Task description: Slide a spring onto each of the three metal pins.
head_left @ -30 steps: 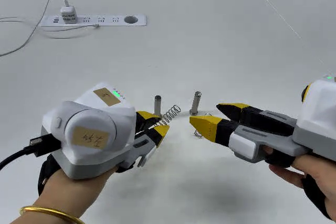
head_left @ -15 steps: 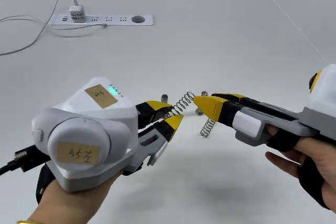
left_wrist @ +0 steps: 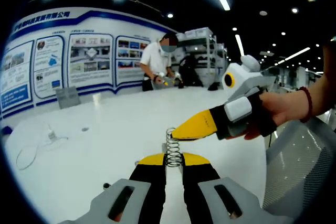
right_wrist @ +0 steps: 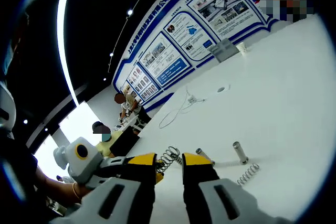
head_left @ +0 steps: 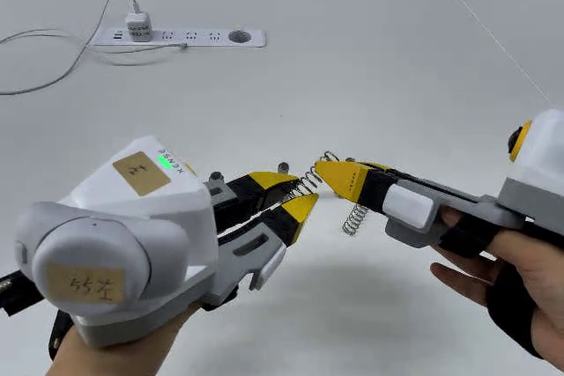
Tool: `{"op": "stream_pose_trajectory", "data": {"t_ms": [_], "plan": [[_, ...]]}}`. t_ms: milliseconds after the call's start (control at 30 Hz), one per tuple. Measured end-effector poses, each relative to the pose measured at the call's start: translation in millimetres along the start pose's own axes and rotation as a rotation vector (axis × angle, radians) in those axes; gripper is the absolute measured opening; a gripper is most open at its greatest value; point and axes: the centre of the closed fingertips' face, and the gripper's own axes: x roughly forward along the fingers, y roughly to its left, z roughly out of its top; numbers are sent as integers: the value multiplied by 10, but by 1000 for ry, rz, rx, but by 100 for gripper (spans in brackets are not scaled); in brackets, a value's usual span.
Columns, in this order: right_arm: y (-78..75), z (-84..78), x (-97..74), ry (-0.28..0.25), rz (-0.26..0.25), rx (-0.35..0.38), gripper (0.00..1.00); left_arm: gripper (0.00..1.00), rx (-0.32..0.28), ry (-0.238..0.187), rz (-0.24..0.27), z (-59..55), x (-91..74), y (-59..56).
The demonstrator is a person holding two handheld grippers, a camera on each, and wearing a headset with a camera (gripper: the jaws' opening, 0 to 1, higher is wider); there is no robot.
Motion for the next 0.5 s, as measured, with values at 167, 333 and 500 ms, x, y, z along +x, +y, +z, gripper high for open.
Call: {"op": "stream_pose_trajectory", "data": {"t_ms": [167,333,500], "plan": [[39,26,7,-20,26,58,17,11,-14,-37,-17,78,-27,-37],[79,52,4,-36,64,124,15,11,-13,-56,-23,111,-46,-55],[125,64,2,-43,93,163,14,11,-20,-68,-24,134,-63,-59]]}}
